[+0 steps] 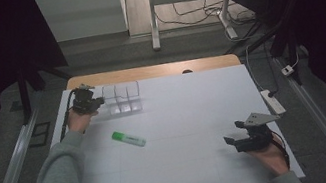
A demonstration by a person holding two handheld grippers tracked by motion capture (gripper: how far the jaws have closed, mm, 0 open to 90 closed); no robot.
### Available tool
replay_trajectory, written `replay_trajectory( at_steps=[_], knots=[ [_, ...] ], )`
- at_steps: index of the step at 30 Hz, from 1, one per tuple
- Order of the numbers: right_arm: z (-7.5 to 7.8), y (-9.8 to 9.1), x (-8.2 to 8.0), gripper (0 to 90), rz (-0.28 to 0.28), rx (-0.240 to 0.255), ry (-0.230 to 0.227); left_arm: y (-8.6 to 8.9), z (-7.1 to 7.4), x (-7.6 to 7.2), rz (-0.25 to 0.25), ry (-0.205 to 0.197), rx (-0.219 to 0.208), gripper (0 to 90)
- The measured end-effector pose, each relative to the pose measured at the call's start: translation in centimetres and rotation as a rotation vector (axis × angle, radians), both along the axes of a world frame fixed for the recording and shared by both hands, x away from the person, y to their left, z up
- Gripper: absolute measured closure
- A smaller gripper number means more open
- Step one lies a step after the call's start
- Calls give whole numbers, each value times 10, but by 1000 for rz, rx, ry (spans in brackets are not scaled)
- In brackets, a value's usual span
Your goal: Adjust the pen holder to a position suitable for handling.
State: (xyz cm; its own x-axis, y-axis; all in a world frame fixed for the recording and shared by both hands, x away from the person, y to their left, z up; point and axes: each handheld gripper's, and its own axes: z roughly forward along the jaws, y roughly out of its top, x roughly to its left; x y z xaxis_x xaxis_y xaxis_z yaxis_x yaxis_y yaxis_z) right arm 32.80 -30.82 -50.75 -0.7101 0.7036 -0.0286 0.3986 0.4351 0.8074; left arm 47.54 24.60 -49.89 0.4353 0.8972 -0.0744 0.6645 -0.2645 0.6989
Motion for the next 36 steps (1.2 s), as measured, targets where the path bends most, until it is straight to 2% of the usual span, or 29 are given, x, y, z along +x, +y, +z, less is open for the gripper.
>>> replay_trajectory(
  at_steps=[4, 7, 10, 27, 30, 36],
  knots=[
    [0, 0, 0, 228, 4, 1, 3, -6, 0, 1, -18, 5, -7, 891],
    [0, 0, 0, 228, 4, 10, 0, -11, 1, 2, -35, 3, 6, 891],
    [0, 0, 0, 228, -1, -3, 1, -13, 1, 3, -36, 2, 4, 891],
    [0, -1, 1, 229, 3, -4, 6, -36, 2, 8, -78, 11, 4, 891],
    [0, -1, 1, 229, 4, -1, 4, -42, 2, 9, -92, 12, 19, 891],
    [0, -1, 1, 231, 2, 5, 1, -54, 3, 10, -115, 17, 23, 890]
  ],
)
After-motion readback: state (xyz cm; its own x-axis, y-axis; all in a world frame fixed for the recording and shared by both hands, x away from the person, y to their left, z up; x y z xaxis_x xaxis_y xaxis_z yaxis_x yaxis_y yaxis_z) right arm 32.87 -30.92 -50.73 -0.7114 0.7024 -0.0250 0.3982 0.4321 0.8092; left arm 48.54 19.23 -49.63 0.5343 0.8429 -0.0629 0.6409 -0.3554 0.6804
